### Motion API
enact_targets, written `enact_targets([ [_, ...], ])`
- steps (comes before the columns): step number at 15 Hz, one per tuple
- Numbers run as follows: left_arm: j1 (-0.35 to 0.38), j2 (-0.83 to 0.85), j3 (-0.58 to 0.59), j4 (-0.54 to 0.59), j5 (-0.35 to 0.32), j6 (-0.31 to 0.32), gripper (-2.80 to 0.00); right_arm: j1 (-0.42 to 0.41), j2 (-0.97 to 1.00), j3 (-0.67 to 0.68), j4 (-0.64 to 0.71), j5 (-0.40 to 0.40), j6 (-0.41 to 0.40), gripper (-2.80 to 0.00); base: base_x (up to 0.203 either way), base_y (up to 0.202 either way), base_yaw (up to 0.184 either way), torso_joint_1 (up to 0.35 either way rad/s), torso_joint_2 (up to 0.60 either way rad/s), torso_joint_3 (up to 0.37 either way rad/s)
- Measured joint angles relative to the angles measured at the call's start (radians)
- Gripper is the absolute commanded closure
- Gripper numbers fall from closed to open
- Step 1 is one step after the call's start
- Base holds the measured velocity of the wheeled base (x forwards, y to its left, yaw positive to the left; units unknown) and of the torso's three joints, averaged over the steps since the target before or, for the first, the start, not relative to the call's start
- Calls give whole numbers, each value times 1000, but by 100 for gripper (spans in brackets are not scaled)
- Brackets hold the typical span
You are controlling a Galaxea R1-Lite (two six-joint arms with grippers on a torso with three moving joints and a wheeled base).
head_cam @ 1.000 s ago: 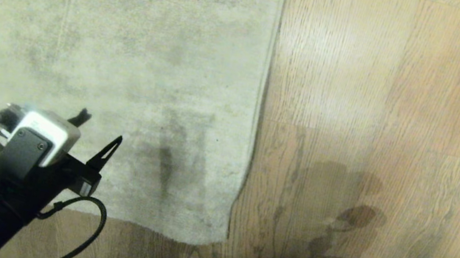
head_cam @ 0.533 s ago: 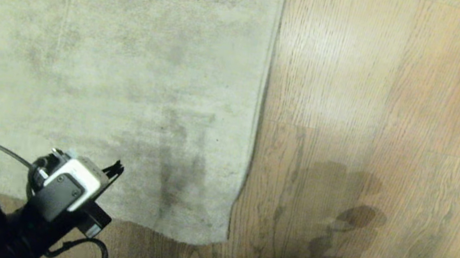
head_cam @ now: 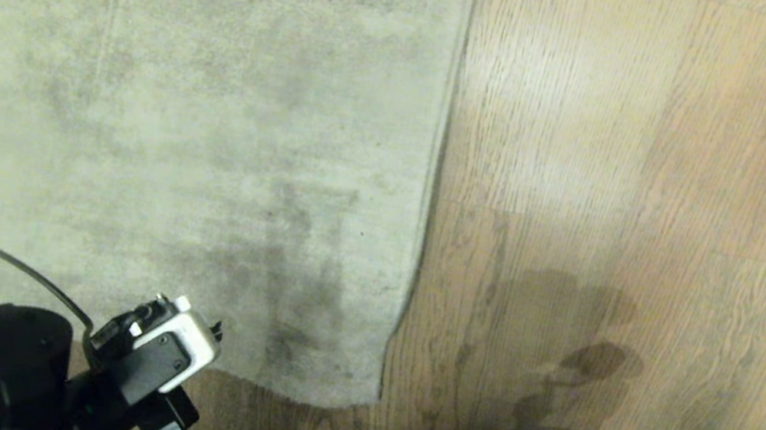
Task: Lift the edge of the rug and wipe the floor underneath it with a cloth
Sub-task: Lay down the carpet
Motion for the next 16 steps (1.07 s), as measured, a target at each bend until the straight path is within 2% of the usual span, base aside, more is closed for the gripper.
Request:
enact_targets([
  [11, -92, 236, -103, 35, 3, 4, 0, 0, 0, 0, 0, 0, 0, 0, 0, 0, 0, 0, 0, 0],
  [16, -107, 388, -201, 35, 3, 3, 0, 0, 0, 0, 0, 0, 0, 0, 0, 0, 0, 0, 0, 0],
])
